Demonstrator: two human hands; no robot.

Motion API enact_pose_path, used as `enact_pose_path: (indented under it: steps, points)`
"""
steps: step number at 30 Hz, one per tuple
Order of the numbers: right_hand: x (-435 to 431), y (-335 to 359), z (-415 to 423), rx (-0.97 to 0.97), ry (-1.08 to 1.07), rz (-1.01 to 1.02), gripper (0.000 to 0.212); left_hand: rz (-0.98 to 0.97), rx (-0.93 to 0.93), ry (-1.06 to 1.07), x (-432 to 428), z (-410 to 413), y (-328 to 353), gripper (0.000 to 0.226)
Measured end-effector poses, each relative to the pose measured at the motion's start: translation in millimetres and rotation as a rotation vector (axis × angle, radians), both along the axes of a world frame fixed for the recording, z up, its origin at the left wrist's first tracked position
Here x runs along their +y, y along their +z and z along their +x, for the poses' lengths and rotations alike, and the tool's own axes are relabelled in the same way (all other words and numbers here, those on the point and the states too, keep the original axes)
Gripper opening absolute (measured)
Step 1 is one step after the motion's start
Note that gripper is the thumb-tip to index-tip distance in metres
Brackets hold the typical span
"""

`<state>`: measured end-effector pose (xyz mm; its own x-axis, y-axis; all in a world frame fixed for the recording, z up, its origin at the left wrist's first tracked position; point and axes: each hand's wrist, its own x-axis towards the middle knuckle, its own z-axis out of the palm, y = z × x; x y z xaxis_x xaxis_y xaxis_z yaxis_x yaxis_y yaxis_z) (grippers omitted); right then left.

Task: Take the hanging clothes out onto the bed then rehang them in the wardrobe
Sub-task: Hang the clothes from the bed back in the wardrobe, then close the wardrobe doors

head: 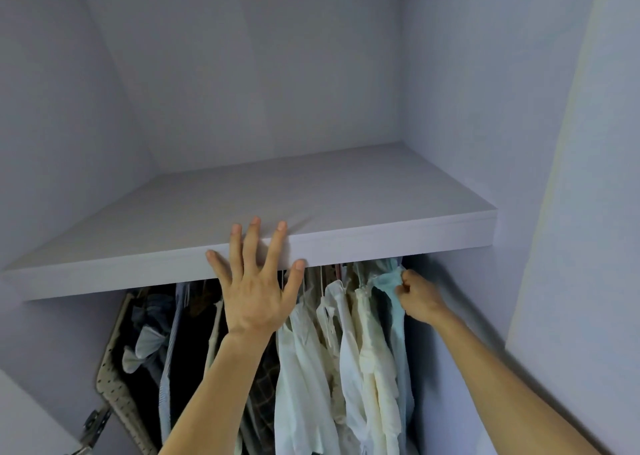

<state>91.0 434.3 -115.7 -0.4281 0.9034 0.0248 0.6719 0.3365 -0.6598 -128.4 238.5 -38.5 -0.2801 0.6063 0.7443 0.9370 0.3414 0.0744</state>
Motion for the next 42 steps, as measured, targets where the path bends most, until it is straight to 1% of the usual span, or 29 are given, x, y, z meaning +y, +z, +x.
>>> enact_pose_path:
  steps: [5,10,15,17,20,24,26,28,30,33,35,37,42]
  points:
    - [0,-33,-1,-0.075,-0.007,-0.012,0.022,0.065,0.050,0.001,8,-7,-7,0.070]
    - [-2,-43,-10,-0.048,-0.048,0.003,0.019,0.073,0.069,0.004,11,-9,-10,0.071]
    - [-16,-57,-19,0.003,-0.105,0.022,0.020,0.016,0.051,0.018,9,-10,-9,0.072]
    - [-32,-64,-14,0.029,-0.137,0.013,0.026,-0.032,0.025,0.042,5,-5,-6,0.071]
    - [-72,-66,3,0.024,-0.141,-0.024,0.046,-0.093,0.001,0.047,-6,5,3,0.072]
    - [-142,-64,39,-0.014,-0.008,-0.014,0.051,-0.139,-0.068,-0.009,-35,24,4,0.082]
    - [-182,-61,61,-0.019,0.060,0.021,0.048,-0.237,-0.220,-0.036,-66,39,-22,0.077]
    - [-222,-59,85,-0.024,0.111,0.056,0.045,-0.429,-0.420,-0.043,-108,54,-68,0.065]
    - [-267,-63,110,-0.054,0.155,0.074,0.044,-0.656,-0.510,-0.028,-162,70,-124,0.061]
    - [-323,-84,145,-0.132,0.198,0.077,0.045,-0.821,-0.636,-0.010,-229,96,-195,0.061]
    - [-358,-101,169,-0.186,0.206,0.056,0.045,-0.900,-0.676,-0.010,-268,117,-223,0.062]
    - [-396,-116,196,-0.235,0.220,0.002,0.044,-0.992,-0.668,-0.019,-304,144,-237,0.063]
    - [-452,-134,252,-0.289,0.251,0.000,0.040,-1.017,-0.620,-0.061,-354,200,-240,0.062]
